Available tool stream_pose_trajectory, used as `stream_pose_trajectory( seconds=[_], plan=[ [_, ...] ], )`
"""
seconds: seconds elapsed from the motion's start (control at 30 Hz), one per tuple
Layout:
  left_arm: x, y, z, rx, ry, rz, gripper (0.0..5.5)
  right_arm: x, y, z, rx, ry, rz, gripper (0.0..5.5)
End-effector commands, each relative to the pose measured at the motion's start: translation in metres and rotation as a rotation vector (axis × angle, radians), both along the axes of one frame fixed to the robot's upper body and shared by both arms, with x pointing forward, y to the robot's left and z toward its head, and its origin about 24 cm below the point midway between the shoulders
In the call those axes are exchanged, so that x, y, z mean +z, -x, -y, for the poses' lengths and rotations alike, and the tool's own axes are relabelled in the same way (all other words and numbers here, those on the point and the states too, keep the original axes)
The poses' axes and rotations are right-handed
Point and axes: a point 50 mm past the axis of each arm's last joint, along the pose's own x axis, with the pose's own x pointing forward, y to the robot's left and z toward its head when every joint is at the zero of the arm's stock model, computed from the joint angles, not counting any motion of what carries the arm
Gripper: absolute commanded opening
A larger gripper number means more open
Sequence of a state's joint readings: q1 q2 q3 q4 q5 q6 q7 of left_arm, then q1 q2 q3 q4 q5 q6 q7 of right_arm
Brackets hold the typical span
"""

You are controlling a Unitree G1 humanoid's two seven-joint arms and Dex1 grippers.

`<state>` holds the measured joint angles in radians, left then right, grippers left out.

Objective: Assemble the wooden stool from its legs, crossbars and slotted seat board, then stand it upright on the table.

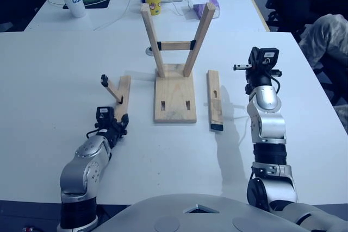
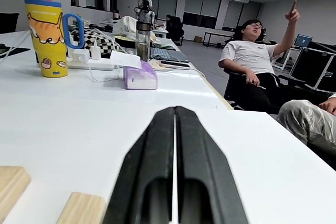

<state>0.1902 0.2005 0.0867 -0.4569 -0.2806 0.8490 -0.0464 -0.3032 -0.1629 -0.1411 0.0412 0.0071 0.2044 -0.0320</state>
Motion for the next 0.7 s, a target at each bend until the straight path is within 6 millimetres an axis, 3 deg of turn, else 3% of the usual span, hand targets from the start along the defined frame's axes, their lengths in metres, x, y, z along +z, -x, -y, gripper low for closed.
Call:
stream_pose_trajectory(
  seconds=[0.03, 0.17, 0.4, 0.6, 0.7],
  plan=[
    [-0.006, -0.001, 0.002, -0.009, 0.0, -0.041, 2.04, 0.002, -0.002, -0.001, -0.006, -0.007, 0.004, 0.0],
    [0.004, -0.006, 0.006, -0.03, 0.005, 0.029, 2.04, 0.011, -0.007, 0.0, 0.005, -0.016, 0.023, 0.0],
    [0.042, -0.022, 0.007, -0.056, -0.02, 0.279, 2.04, 0.034, -0.015, 0.002, 0.094, -0.078, 0.043, 0.0],
    [0.094, -0.037, 0.007, -0.088, -0.105, 0.576, 2.04, 0.084, -0.023, -0.017, 0.352, -0.291, 0.077, 0.0],
    [0.119, -0.037, 0.008, -0.107, -0.12, 0.729, 2.04, 0.115, -0.017, -0.031, 0.589, -0.535, 0.051, 0.5]
  ],
)
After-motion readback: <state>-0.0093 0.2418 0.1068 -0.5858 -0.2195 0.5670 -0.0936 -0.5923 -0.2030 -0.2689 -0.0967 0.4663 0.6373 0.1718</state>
